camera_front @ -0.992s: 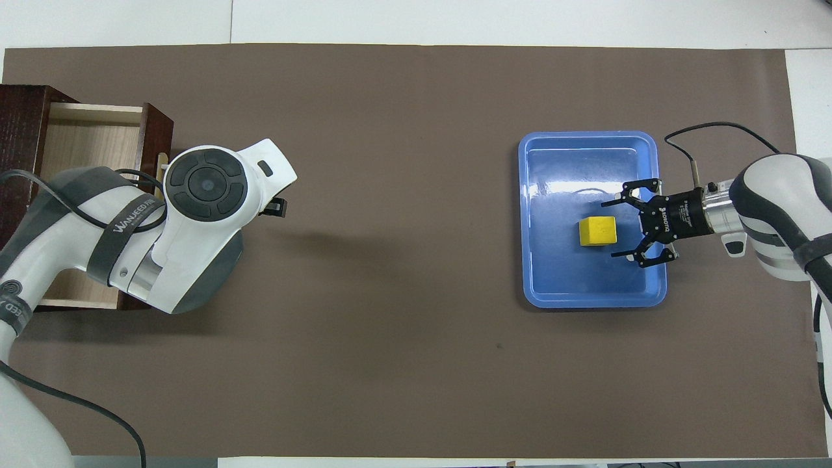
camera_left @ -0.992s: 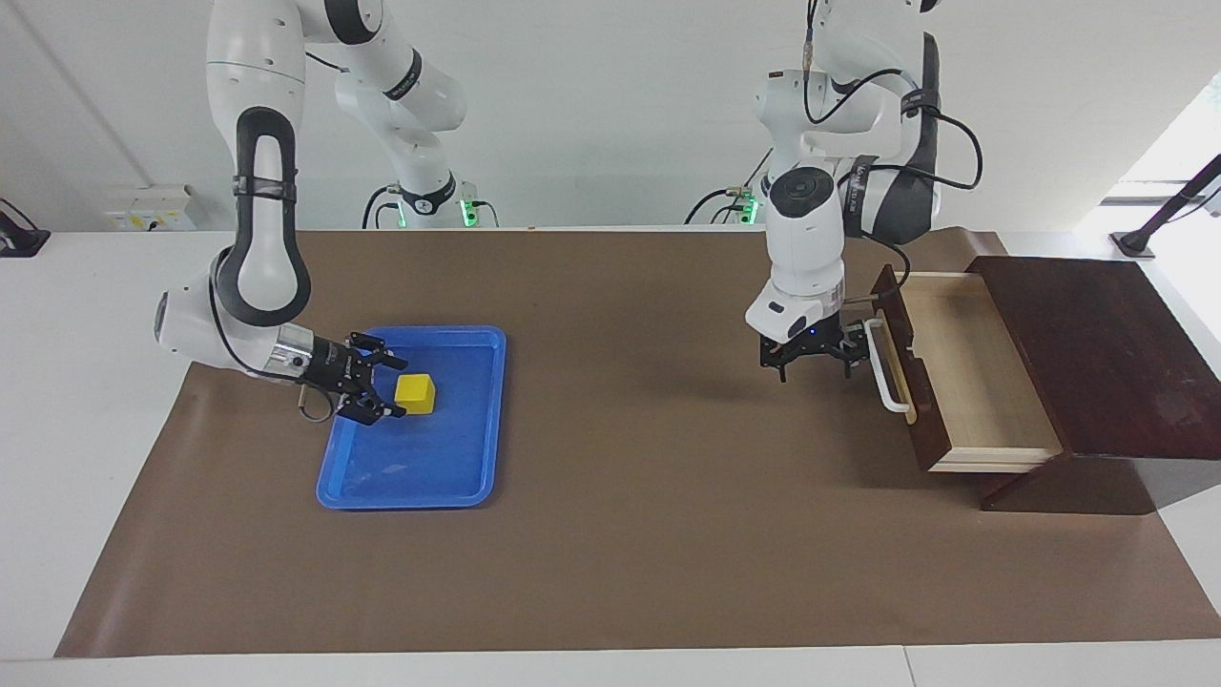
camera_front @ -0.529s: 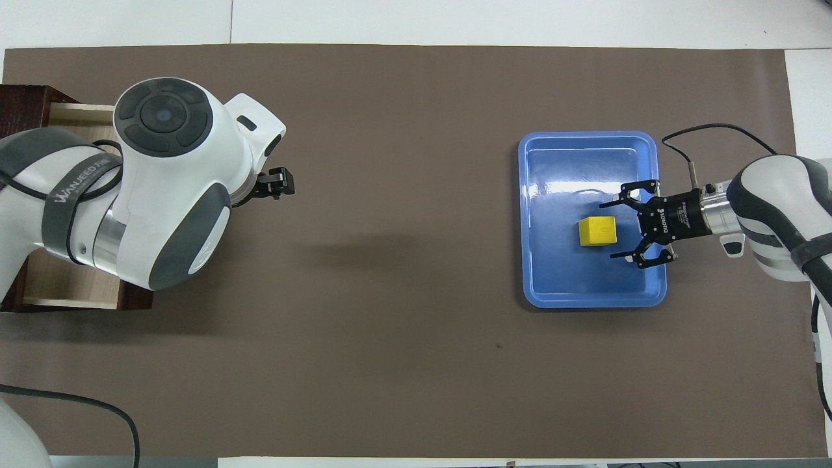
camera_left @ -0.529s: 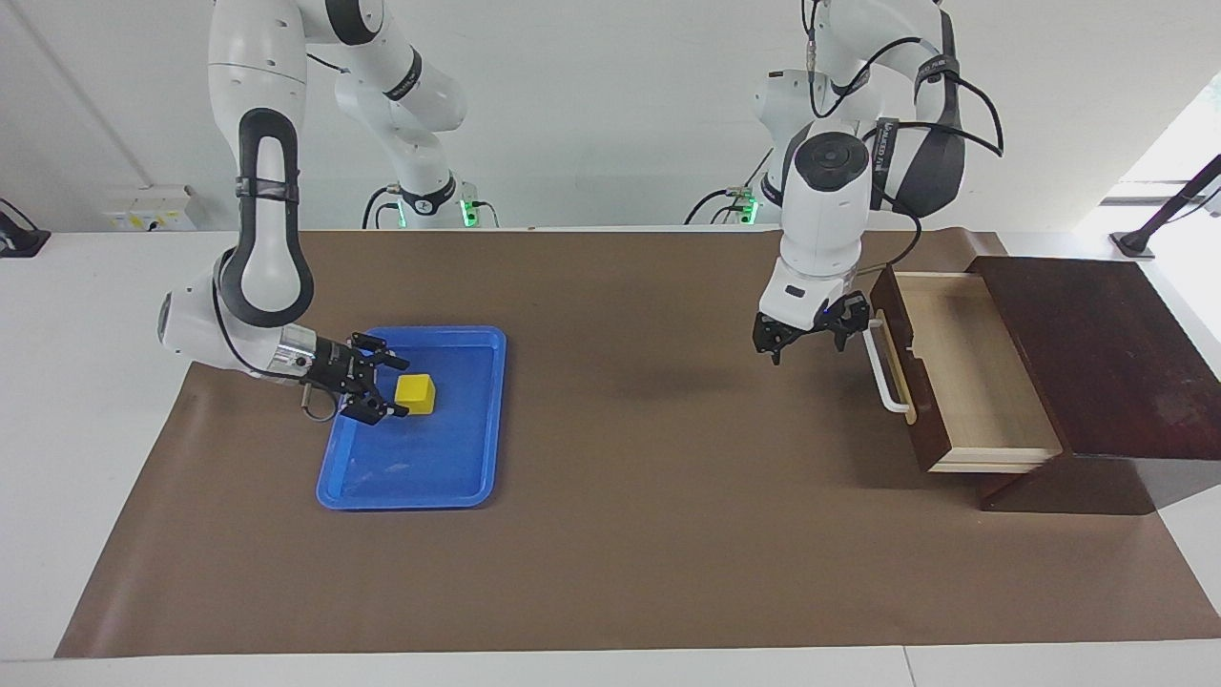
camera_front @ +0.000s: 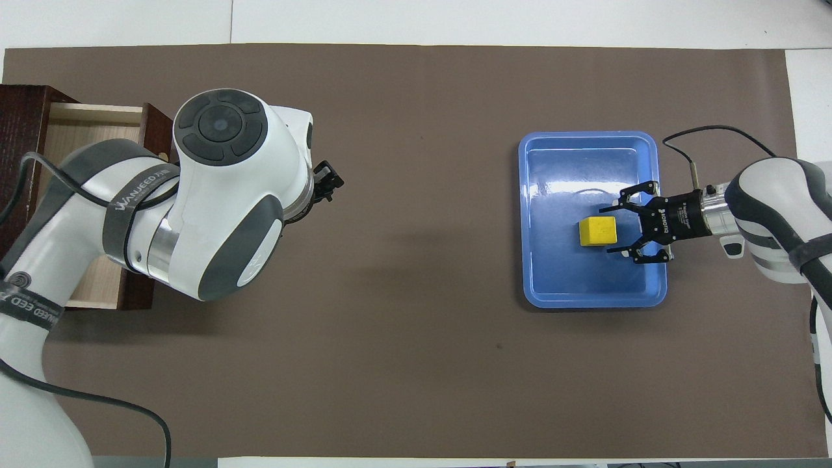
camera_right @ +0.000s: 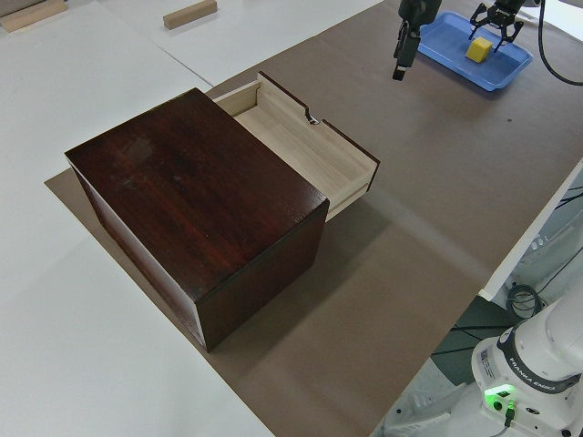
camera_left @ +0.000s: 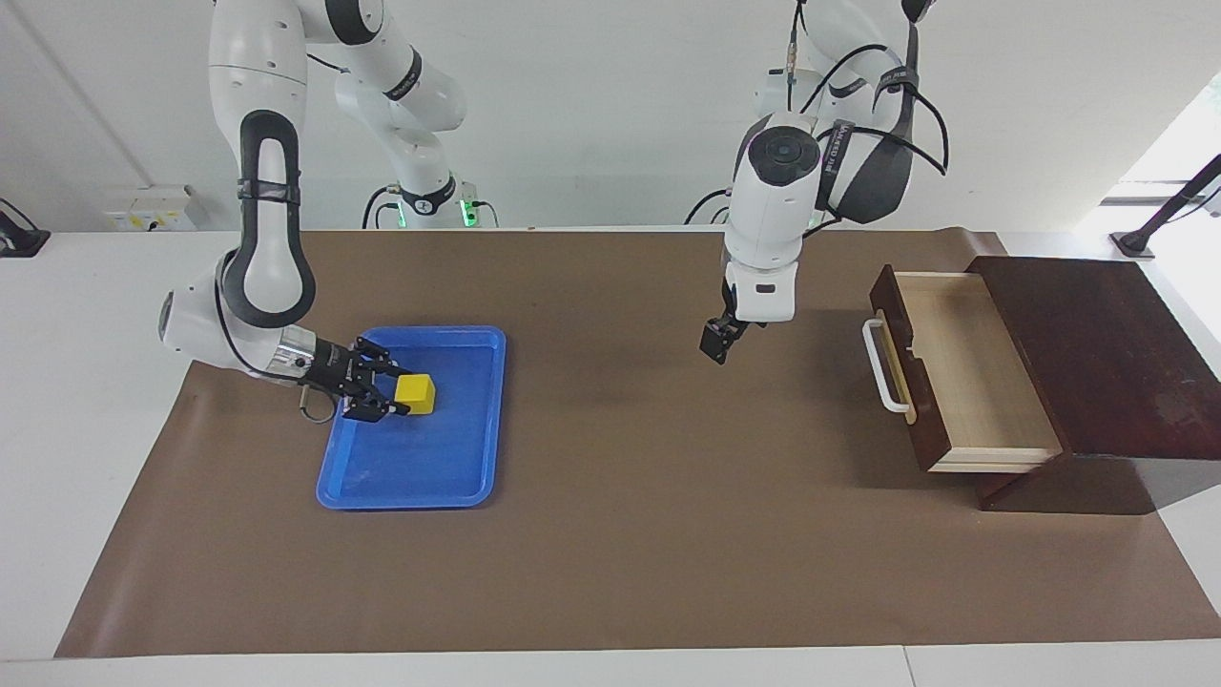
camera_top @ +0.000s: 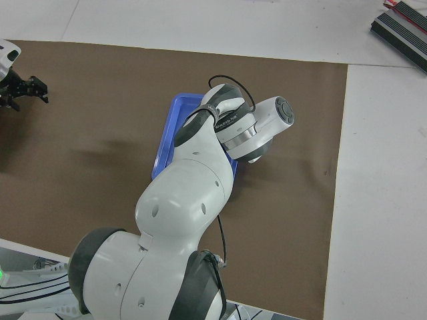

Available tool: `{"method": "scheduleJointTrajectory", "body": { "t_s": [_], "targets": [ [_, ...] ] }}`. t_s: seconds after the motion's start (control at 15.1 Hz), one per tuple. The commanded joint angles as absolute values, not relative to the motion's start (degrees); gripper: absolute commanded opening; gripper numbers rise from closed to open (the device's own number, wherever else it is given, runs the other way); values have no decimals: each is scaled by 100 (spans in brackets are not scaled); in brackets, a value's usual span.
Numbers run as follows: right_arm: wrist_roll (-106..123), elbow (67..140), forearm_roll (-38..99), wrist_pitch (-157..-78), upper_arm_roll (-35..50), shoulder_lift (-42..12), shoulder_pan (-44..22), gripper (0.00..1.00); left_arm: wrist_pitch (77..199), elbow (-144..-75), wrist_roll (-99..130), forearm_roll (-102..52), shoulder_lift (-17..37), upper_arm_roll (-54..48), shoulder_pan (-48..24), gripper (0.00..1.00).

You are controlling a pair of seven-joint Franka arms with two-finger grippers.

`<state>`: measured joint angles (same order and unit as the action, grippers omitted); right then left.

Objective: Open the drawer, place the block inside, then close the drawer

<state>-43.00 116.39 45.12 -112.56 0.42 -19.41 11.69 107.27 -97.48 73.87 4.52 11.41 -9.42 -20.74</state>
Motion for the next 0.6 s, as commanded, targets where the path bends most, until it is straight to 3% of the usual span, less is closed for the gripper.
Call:
{"method": "scheduleJointTrajectory", "body": {
  "t_s": [0.0,0.33,0.53],
  "targets": [
    [-4113,11698,4676,-11355,53,-1925,1178,0,10994,-9764,8303,334,1195,-861,-2162,100],
    [-4357,11400,4667,-11154,114,-1916,1178,0,11083,-9861,9377,325,1169,-870,-2171,100],
    [-5471,10786,4658,-10838,123,-1829,705,0,11188,-9958,9395,63,1143,-870,-2249,100]
  ]
}}
